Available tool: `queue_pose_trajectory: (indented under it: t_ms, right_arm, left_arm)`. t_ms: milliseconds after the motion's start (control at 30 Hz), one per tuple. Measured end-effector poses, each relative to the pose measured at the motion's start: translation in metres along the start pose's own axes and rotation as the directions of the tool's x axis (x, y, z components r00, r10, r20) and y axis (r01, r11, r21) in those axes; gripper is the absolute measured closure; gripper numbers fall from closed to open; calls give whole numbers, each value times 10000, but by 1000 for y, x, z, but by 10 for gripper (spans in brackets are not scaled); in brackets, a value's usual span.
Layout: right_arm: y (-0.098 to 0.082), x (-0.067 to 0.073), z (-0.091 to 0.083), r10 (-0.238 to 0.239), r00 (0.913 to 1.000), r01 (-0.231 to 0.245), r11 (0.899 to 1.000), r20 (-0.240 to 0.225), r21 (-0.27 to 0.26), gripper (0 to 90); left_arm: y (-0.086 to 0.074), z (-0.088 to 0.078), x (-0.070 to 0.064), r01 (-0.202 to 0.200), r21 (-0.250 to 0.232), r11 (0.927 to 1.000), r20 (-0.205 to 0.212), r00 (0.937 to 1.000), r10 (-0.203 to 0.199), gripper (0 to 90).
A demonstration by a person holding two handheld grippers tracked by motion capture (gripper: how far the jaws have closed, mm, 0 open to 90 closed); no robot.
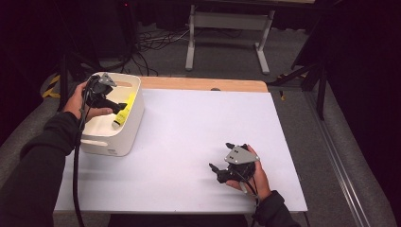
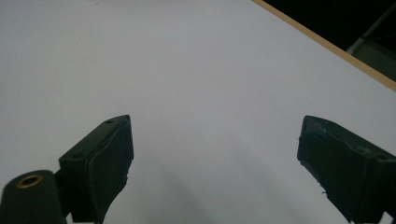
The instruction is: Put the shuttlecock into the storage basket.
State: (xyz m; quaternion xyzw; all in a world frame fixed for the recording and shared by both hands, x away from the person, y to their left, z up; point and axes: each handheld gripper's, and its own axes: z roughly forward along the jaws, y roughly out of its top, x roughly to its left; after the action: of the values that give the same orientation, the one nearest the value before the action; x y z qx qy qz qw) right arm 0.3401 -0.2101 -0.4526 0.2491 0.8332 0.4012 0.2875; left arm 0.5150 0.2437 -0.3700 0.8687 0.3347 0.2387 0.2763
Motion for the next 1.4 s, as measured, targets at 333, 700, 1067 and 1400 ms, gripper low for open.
queue_pose_trajectory:
  t_ms: [333,700,1067,1400]
  right_arm:
    - [1,1,-3,-54,9999,55,9999,108,-98,114]
    - [1,3,-6,-150,9998,152,9998,149,-153,115]
    - [1,4,-8,-184,9996,188,9997,227,-172,115]
    - [0,4,-10,-196,9992,201,9997,341,-159,114]
  left_arm:
    - [0,-17,-10,-63,-909,9958,-153,9999,49,114]
    - [-1,-32,-23,-128,-1672,9858,-357,9993,69,114]
    - [1,-47,-31,-151,-2505,9680,-224,9997,98,108]
    - [4,-57,-42,-192,-3308,9435,-207,9997,131,102]
